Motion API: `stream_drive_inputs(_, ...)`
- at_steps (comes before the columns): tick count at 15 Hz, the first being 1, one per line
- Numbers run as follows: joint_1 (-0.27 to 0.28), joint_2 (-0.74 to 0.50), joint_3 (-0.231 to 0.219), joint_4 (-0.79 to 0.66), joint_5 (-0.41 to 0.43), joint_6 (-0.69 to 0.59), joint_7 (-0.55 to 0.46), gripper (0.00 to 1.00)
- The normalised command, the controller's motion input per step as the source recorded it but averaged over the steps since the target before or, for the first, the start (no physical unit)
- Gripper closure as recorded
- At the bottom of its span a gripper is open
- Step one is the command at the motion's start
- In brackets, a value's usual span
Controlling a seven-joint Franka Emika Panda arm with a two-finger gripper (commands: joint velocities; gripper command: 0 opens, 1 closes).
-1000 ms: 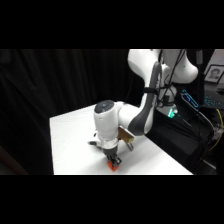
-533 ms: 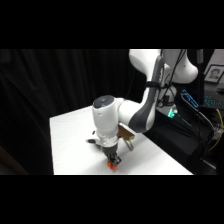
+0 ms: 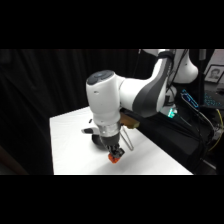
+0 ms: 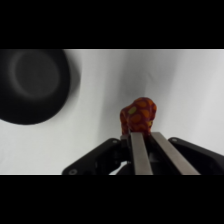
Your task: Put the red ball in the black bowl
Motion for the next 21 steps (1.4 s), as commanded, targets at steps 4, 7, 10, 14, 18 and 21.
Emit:
stream_drive_inputs(4,-0.022,-0.21,-0.057,-0.01,-0.105,-0.15,0.04,0.97)
stream_drive_inputs(7,-0.105,-0.31,-0.059,-0.14,-0.062,-0.09,-0.01,0.97)
stream_drive_inputs(10,-0.138,-0.33,-0.059,-0.22,-0.039,-0.05,-0.03,0.97)
stream_drive_inputs(14,-0.133,-0.29,-0.038,-0.27,0.008,0.00,-0.05,0.97)
stream_drive_inputs(18,-0.128,-0.26,-0.038,-0.28,0.054,0.08,-0.08,0.97)
stream_drive_inputs(21,-0.121,-0.22,-0.044,-0.28,0.086,0.17,-0.12,0.97)
